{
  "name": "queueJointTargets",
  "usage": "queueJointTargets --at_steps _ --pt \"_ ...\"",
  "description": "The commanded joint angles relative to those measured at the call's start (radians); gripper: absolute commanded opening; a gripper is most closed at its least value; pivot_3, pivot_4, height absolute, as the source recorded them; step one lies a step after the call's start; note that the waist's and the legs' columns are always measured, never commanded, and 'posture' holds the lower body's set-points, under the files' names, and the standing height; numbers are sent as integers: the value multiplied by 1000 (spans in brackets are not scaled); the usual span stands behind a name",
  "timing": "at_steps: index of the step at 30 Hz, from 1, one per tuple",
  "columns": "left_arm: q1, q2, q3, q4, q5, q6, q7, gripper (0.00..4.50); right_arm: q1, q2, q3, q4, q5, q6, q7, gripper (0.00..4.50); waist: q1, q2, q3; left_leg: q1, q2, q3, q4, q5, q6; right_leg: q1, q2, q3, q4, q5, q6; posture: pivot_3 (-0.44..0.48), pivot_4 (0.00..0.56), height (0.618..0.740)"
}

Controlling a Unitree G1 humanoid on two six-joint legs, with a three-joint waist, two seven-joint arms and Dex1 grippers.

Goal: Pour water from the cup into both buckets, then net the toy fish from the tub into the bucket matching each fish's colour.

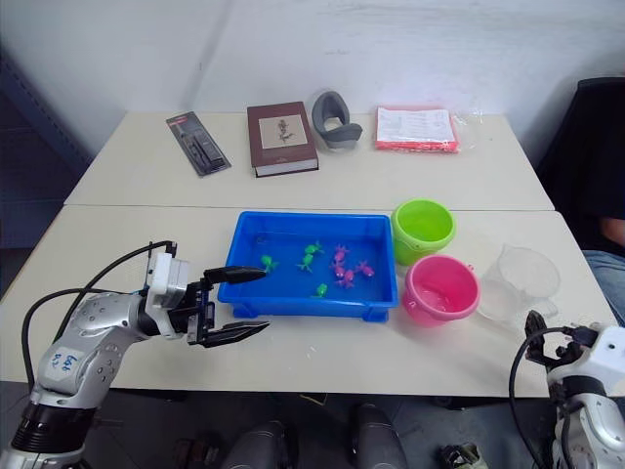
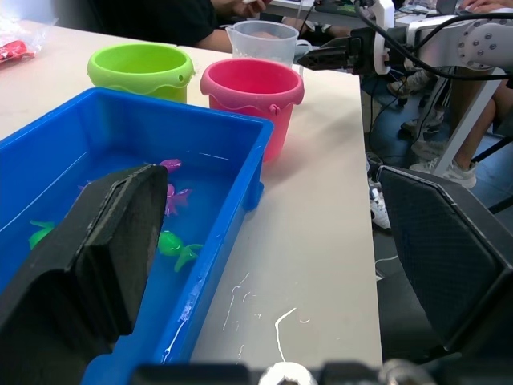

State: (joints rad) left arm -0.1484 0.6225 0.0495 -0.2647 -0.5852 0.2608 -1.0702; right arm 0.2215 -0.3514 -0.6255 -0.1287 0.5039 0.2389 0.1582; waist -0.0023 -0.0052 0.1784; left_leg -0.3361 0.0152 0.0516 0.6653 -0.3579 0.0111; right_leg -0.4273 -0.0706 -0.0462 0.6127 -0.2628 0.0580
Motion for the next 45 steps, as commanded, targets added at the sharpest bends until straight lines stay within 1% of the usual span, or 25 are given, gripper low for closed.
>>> queueJointTargets --at_steps 1,6,12,15,16,22,24,27,30,34,37,40,43,45 --pt "-32 -9 -2 -1 -2 -15 -12 4500 -47 -24 -29 53 -23 -26 -20 4488 0 0 0 0 0 0 0 0 0 0 0 0 0 0 0 0 150 740" --pt "-74 -14 -4 29 10 -22 -19 4500 -122 -38 -36 124 -43 6 -59 4488 0 0 0 0 0 0 1 0 0 0 0 0 0 0 1 0 150 740" --pt "-90 -13 -6 36 8 -20 -24 4500 -164 -47 -46 160 2 8 -16 4488 -3 0 0 0 0 0 0 0 0 0 0 1 0 0 1 0 150 740" --pt "-97 -15 -10 41 9 -20 -28 4500 -176 -48 -50 164 36 17 10 3683 -2 0 0 0 0 1 0 1 0 0 0 1 0 1 1 0 150 740" --pt "-101 -17 -11 44 9 -20 -29 4500 -177 -49 -50 155 44 20 16 3261 -2 0 0 0 0 1 0 0 0 0 0 1 0 1 1 0 150 740" --pt "-114 -25 -16 50 -8 -2 -37 4500 -162 -55 -60 89 70 21 27 43 -1 0 0 0 0 1 0 0 0 0 0 1 0 1 1 0 150 740" --pt "-121 -23 -19 51 -16 11 -43 4500 -139 -61 -70 41 75 23 22 10 1 0 0 0 0 1 0 0 0 0 0 1 0 1 1 0 150 740" --pt "-144 -34 -1 53 -65 68 -29 4500 -89 -85 -96 -79 104 68 13 10 5 1 0 -2 0 0 0 0 0 0 0 0 0 1 1 0 150 740" --pt "-161 -40 2 58 -92 107 -31 4500 -32 -163 -112 -193 82 126 28 10 2 2 0 -2 -1 0 0 1 1 -1 -1 1 -1 1 2 0 150 740" --pt "-181 -56 -26 63 -87 120 -46 4500 22 -271 -126 -319 61 198 50 10 -3 2 1 -2 -1 2 0 1 1 0 0 2 -1 2 3 0 150 740" --pt "-198 -83 -51 83 -68 108 -58 4500 62 -351 -117 -404 6 240 75 10 1 0 1 -1 1 2 0 1 0 0 5 3 -1 2 3 0 150 740" --pt "-212 -106 -62 98 -60 104 -59 4500 75 -402 -103 -453 -64 269 74 10 3 -1 2 -2 1 1 0 2 -1 -1 7 6 -2 2 3 0 150 740" --pt "-227 -124 -73 116 -55 100 -61 4500 62 -431 -67 -487 -159 266 61 10 3 -1 2 -2 0 2 1 2 -2 -1 7 7 -2 2 4 0 150 740" --pt "-233 -135 -79 124 -48 95 -62 4500 45 -425 -51 -503 -208 255 49 10 3 -1 2 -2 0 2 1 2 -2 -1 8 7 -3 2 4 0 150 740"
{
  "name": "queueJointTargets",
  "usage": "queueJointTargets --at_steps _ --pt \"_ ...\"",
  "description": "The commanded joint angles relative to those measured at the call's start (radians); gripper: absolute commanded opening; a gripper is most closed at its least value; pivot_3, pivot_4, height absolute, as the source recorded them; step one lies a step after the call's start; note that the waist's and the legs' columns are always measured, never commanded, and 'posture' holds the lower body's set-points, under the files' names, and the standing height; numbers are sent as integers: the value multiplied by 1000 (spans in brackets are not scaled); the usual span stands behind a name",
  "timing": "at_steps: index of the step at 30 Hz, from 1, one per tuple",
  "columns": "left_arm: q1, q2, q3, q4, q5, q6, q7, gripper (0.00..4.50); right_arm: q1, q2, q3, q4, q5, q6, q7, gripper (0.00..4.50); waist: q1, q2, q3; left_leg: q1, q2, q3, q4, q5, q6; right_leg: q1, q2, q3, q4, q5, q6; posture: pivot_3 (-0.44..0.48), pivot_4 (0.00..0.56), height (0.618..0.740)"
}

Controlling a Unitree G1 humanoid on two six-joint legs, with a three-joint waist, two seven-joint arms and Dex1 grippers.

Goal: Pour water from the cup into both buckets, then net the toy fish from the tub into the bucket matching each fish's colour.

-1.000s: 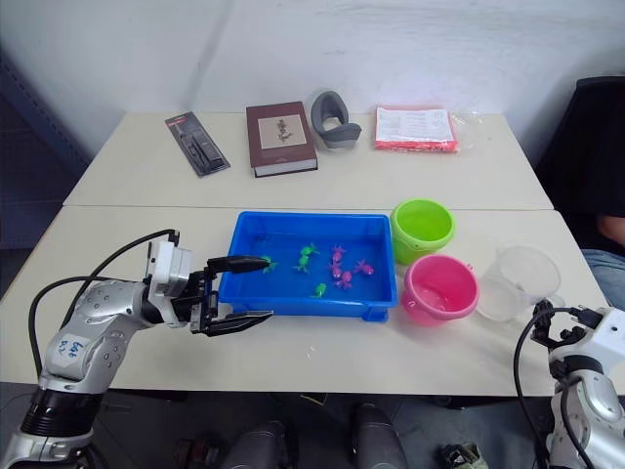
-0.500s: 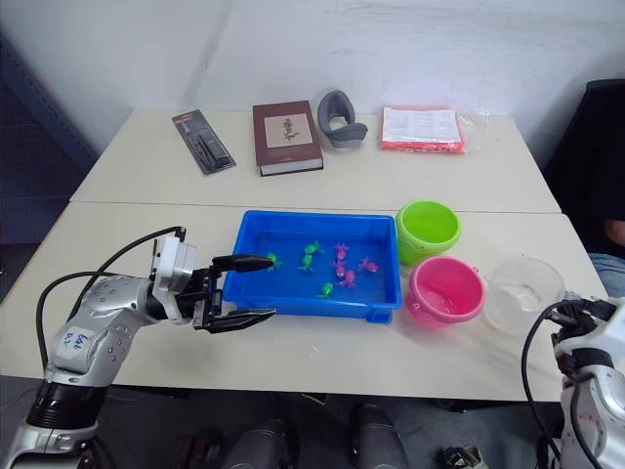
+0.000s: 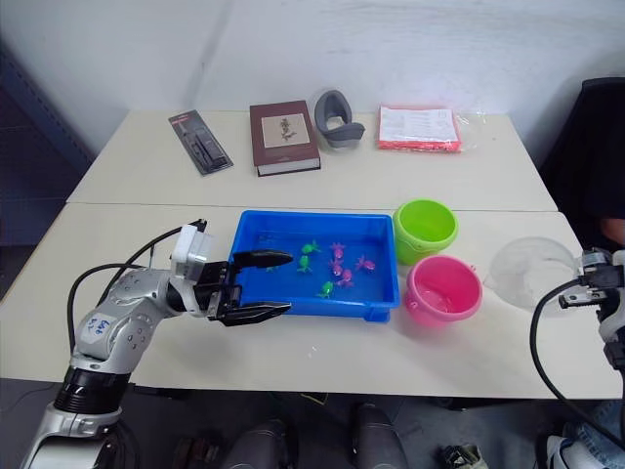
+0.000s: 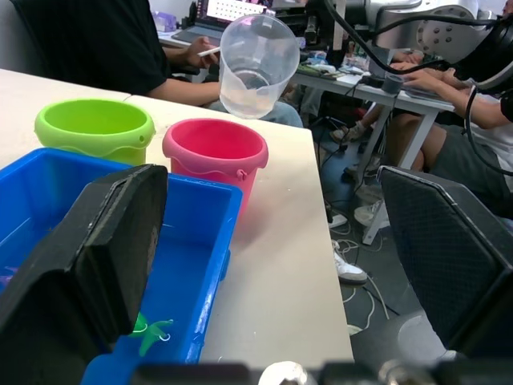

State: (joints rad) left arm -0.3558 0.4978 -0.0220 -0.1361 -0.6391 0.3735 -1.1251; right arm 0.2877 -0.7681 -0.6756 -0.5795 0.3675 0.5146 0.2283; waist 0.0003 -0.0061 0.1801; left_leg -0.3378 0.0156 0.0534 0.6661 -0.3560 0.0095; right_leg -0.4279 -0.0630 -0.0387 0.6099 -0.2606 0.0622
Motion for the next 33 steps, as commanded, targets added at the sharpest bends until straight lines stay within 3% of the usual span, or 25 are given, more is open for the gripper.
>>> queueJointTargets --at_steps 1,20,33 --pt "-28 -16 -8 -2 9 -20 -6 4500 -31 1 2 -58 -95 -17 -35 10 0 0 0 0 0 0 0 0 0 0 0 0 0 0 0 0 150 740" --pt "-22 -62 -20 1 38 -46 6 4500 -120 60 141 -12 -309 -95 -12 10 -1 0 0 0 0 0 0 0 0 0 1 1 0 0 0 0 150 740" --pt "-11 -53 -26 -10 44 -46 5 4500 -107 29 171 32 -505 -259 25 10 -2 0 0 0 0 1 0 0 0 0 1 1 0 0 0 0 150 740"
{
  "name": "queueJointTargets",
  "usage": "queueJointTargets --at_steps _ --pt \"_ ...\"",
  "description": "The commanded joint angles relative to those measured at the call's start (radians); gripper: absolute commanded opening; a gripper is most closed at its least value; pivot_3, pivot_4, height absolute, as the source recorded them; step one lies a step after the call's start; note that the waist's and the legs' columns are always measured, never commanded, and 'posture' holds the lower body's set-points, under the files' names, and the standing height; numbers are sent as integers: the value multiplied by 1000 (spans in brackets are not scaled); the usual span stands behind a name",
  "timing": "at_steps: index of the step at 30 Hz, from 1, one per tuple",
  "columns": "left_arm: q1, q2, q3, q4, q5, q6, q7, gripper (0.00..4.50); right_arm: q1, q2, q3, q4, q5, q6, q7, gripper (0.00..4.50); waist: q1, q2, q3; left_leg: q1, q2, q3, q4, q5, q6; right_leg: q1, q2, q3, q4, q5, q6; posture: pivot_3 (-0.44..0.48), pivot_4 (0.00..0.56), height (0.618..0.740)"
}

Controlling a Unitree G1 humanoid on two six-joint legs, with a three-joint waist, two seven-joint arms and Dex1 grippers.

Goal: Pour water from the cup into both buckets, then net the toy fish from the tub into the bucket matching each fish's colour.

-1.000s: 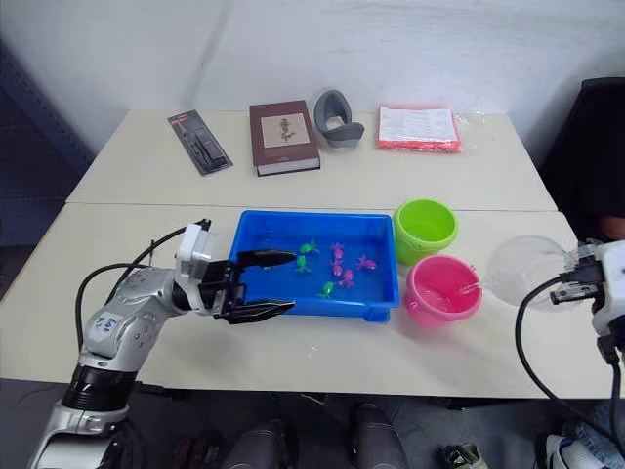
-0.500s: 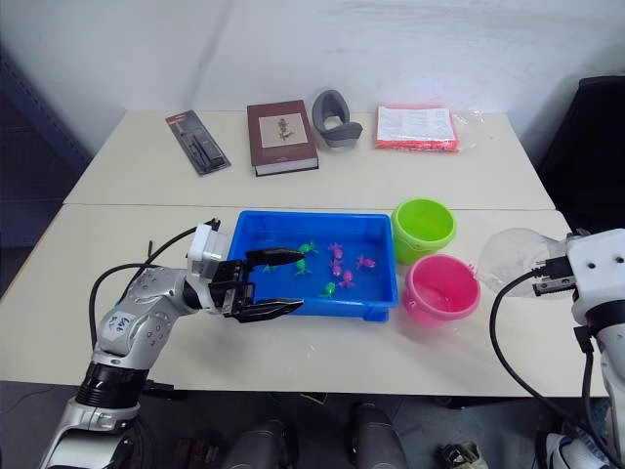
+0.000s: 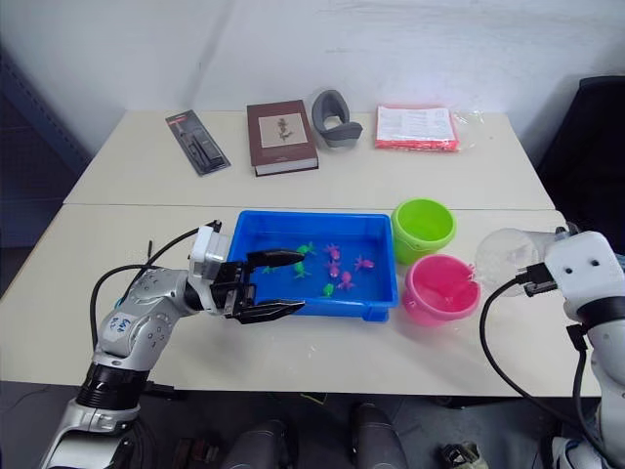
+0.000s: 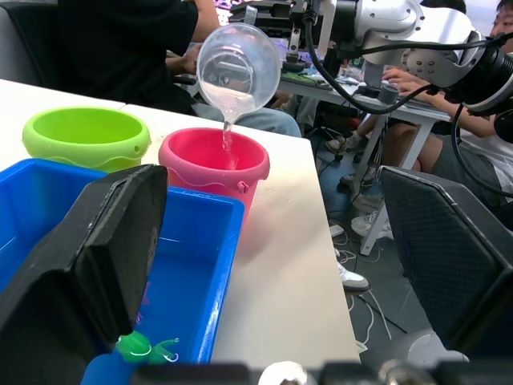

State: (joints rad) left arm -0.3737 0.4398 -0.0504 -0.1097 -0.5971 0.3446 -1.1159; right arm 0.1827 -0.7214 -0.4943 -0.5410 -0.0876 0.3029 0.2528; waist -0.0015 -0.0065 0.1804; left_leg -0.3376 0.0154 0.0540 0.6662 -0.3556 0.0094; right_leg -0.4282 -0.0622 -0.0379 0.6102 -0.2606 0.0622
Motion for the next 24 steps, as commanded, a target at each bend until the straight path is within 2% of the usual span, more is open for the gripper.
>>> queueJointTargets --at_steps 1,24 --pt "6 4 2 -35 3 -18 -4 4500 -3 -13 -11 -2 -53 -48 3 10 0 0 0 0 0 0 0 0 0 0 0 0 0 0 0 0 150 740" --pt "-7 -3 -3 -20 16 -34 -2 4500 -24 34 11 67 -148 -197 -2 10 1 0 0 0 0 0 0 1 -1 0 0 0 0 0 0 0 150 740"
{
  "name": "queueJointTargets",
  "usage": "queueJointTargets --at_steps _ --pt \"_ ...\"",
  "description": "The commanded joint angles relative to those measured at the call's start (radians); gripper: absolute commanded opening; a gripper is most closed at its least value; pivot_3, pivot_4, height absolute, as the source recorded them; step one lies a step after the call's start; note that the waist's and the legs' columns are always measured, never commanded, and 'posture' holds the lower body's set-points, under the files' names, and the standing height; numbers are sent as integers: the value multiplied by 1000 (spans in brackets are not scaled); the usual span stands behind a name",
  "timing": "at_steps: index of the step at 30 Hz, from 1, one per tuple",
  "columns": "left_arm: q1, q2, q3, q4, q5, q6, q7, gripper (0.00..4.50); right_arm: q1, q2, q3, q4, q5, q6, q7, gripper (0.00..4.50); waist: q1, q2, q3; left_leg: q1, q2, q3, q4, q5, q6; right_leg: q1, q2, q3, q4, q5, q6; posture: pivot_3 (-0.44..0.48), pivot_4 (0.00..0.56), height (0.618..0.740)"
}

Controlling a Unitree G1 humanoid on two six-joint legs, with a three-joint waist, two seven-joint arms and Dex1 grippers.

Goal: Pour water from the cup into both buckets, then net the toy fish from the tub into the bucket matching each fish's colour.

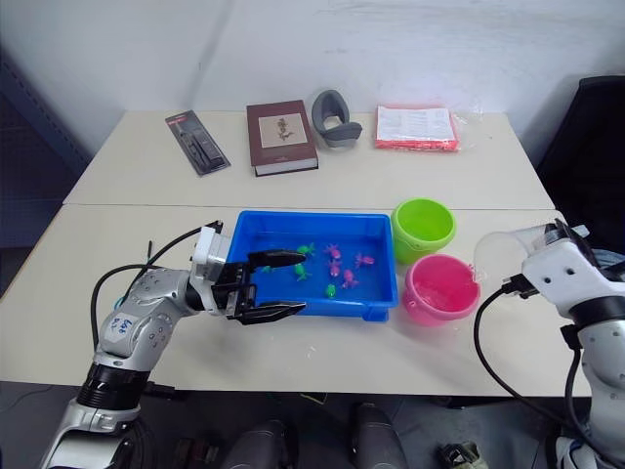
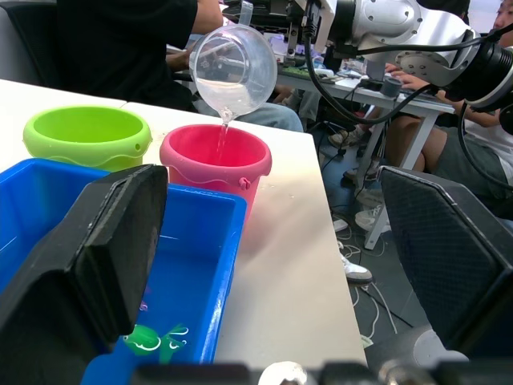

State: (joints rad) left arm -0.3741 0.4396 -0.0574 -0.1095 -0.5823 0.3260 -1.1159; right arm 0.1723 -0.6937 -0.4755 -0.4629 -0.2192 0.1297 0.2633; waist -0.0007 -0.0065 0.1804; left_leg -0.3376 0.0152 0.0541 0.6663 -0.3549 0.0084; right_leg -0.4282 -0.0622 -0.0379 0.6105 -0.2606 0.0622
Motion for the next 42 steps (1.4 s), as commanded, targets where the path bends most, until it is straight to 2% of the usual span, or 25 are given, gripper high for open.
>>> queueJointTargets --at_steps 1,12,17,23,27,30,32,36,42 --pt "-7 -2 4 -20 2 -16 -2 4500 -15 8 -8 -10 -18 -27 -13 10 0 0 0 0 0 0 0 0 0 0 0 0 0 0 0 0 150 740" --pt "-13 -4 22 -12 -9 -9 13 4500 -18 18 -2 2 -29 -50 -9 10 0 0 0 0 0 0 0 0 0 0 0 0 0 0 0 0 150 740" --pt "-9 0 28 -12 -4 -11 21 4500 -42 76 -19 -5 79 -2 13 10 -2 0 0 0 0 0 0 0 0 0 0 0 0 0 0 0 150 740" --pt "-15 15 62 10 0 -14 43 4500 -142 210 -139 -81 384 353 8 10 -1 0 0 1 1 0 0 0 0 0 -1 0 1 0 0 0 150 740" --pt "-34 6 93 44 9 -27 83 4500 -266 164 -138 -63 467 483 15 10 -3 0 0 0 1 0 0 -1 1 0 -2 0 1 0 0 0 150 740" --pt "-55 -17 121 83 16 -46 135 4500 -402 143 -134 -11 492 666 -55 10 -4 1 0 1 1 1 0 -1 1 -1 -2 1 2 0 0 0 150 740" --pt "-66 -29 130 106 25 -62 156 4500 -478 107 -87 39 483 741 -60 10 -2 1 0 0 1 0 0 0 1 -1 -2 0 2 0 0 0 150 740" --pt "-94 -42 130 147 46 -100 169 4500 -628 51 34 184 426 719 -64 10 -1 1 0 -1 1 1 0 0 2 -3 -2 -1 2 0 0 0 150 740" --pt "-112 -51 131 160 65 -112 194 4500 -708 -41 219 331 276 569 -73 10 0 1 0 -6 0 2 0 2 -1 -6 -4 -2 2 1 1 0 150 740"
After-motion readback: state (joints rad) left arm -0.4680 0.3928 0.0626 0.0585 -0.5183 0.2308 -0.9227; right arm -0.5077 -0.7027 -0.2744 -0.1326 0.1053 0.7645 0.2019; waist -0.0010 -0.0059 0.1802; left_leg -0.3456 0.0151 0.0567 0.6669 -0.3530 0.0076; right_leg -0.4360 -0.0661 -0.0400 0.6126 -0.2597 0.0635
